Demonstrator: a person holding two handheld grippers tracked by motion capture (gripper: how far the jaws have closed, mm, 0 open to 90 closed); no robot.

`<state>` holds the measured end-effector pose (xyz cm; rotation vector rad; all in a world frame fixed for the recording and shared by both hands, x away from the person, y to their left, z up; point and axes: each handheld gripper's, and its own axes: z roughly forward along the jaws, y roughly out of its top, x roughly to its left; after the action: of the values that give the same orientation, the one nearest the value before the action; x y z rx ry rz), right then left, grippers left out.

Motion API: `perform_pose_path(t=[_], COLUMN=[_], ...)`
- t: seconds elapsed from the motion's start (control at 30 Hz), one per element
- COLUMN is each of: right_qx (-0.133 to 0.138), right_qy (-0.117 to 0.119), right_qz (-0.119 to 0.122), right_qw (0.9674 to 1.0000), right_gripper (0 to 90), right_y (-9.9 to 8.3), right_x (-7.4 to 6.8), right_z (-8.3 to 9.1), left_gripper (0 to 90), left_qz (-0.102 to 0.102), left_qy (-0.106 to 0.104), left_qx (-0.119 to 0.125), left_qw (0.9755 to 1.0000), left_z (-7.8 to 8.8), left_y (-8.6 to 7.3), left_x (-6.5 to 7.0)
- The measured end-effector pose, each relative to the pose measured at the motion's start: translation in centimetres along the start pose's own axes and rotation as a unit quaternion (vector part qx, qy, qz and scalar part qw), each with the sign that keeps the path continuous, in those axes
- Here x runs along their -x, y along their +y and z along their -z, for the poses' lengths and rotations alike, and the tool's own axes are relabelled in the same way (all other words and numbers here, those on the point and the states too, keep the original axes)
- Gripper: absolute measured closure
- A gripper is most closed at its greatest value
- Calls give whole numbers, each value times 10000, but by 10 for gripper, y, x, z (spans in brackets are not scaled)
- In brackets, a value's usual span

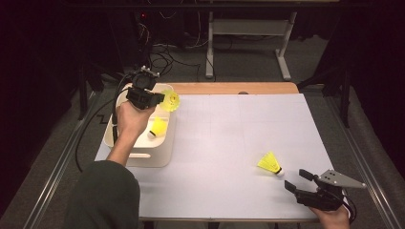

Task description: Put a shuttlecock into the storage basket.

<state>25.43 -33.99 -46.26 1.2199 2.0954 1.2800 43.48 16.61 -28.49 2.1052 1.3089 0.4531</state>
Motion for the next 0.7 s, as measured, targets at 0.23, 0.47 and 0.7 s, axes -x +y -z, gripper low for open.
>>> perform_pose_path(t=[0.23, 0.47, 0.7], right_qx=[-1, -8, -5], right_qy=[0, -2, 3], right_qz=[3, 7, 14], right_qw=[10000, 10000, 10000], right_gripper=[248, 248, 248], right_y=[0, 0, 0], right_x=[0, 0, 0], right_z=[0, 0, 0], left_gripper=[895, 895, 895], left_qz=[5, 33, 83], left_qy=[-3, 8, -7], left_qx=[-1, 15, 32], left_qw=[10000, 10000, 10000], left_z=[2, 3, 6], left_y=[-2, -4, -6], left_x=[-2, -5, -8])
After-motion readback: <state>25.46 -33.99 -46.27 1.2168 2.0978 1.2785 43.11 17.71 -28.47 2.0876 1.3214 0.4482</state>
